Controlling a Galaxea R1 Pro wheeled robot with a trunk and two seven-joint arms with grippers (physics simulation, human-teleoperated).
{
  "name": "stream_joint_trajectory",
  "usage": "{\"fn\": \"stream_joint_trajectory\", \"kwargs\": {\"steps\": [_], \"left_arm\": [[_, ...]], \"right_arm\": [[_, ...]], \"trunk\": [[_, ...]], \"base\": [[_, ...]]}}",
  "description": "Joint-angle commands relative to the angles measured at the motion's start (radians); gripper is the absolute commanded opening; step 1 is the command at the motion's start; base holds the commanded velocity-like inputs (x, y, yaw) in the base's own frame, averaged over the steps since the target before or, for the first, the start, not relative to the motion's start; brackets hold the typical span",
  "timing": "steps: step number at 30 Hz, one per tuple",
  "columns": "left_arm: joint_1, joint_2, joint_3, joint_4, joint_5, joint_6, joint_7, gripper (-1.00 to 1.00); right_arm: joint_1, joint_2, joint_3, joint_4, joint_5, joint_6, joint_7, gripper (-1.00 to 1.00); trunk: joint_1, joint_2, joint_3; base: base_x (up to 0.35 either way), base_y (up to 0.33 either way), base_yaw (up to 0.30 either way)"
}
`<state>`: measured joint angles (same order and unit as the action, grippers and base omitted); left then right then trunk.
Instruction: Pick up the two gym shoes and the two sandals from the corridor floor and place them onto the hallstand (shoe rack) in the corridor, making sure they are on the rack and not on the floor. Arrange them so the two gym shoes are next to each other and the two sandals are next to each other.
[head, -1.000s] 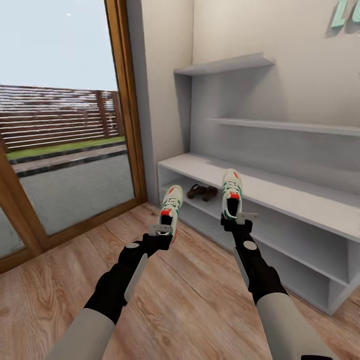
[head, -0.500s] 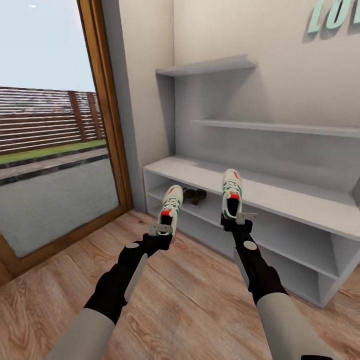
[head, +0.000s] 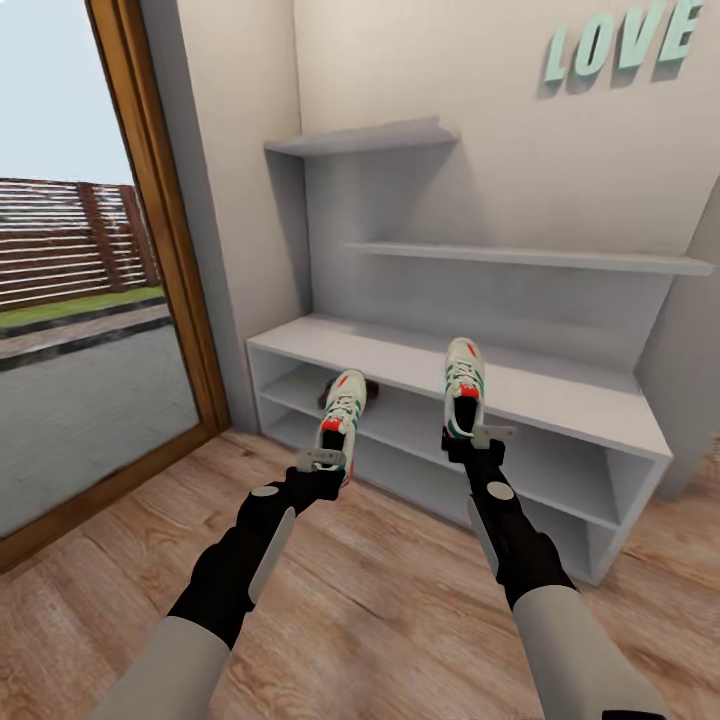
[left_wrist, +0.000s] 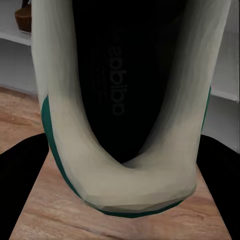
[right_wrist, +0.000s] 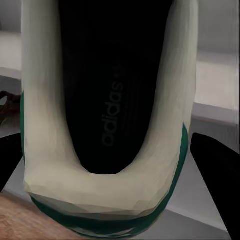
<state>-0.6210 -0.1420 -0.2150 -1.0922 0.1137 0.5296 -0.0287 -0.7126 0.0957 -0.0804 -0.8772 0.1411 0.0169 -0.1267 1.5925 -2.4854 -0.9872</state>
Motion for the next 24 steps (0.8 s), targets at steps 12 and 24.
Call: {"fn": "stream_joint_trajectory", "kwargs": {"steps": [12, 24], "left_arm": [[0.0, 0.0, 0.0, -0.002, 0.011, 0.006, 0.002, -1.0], [0.0, -0.001, 0.0, -0.002, 0.011, 0.006, 0.002, -1.0]], "right_arm": [[-0.001, 0.001, -0.002, 0.0, 0.011, 0.002, -0.001, -1.0], [-0.001, 0.001, -0.002, 0.0, 0.011, 0.002, -0.001, -1.0]], "trunk": [[0.0, 0.0, 0.006], [0.0, 0.0, 0.012]], "base": [[0.104, 0.123, -0.249], [0.005, 0.006, -0.249]]}}
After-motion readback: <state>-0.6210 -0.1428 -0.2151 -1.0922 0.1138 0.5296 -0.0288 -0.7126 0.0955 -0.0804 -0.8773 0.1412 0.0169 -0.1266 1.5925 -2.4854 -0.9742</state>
